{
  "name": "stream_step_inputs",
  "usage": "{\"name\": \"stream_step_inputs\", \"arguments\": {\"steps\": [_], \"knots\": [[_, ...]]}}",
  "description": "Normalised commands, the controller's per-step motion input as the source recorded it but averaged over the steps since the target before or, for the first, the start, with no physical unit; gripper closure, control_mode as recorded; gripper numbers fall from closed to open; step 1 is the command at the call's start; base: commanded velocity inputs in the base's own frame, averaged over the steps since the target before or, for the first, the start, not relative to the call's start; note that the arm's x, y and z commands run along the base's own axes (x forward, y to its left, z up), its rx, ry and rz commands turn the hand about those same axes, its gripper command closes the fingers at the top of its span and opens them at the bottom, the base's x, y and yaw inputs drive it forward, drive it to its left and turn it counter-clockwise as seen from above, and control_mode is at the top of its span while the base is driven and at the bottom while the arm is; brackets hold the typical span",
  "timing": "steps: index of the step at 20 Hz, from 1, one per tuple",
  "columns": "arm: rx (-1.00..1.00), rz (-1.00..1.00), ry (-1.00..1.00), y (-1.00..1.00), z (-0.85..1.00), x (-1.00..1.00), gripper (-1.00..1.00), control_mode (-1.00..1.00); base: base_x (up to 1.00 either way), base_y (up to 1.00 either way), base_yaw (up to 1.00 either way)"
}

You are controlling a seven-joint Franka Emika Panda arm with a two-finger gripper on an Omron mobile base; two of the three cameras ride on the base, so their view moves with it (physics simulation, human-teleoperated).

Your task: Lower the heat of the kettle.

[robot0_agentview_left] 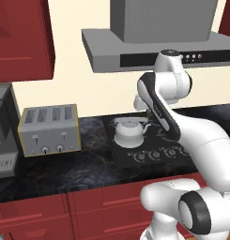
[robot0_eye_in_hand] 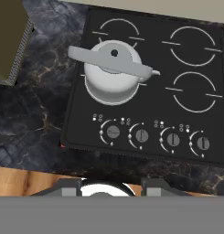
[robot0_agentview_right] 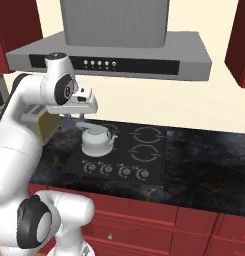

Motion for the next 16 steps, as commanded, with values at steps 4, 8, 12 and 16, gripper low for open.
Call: {"name": "stream_step_inputs", "arguments": {"steps": [4,8,12,16], "knots": [[0.00,0.01,0.00,0.00,-0.06,-0.28,-1.00,-1.00,0.00,0.00,0.00],[0.00,0.25,-0.01,0.00,-0.42,-0.43,-1.00,-1.00,0.00,0.00,0.00],[-0.03,0.33,0.00,0.00,-0.32,-0.34,-1.00,-1.00,0.00,0.00,0.00],[-0.14,0.26,0.03,0.17,-0.35,-0.08,-1.00,-1.00,0.00,0.00,0.00]]}}
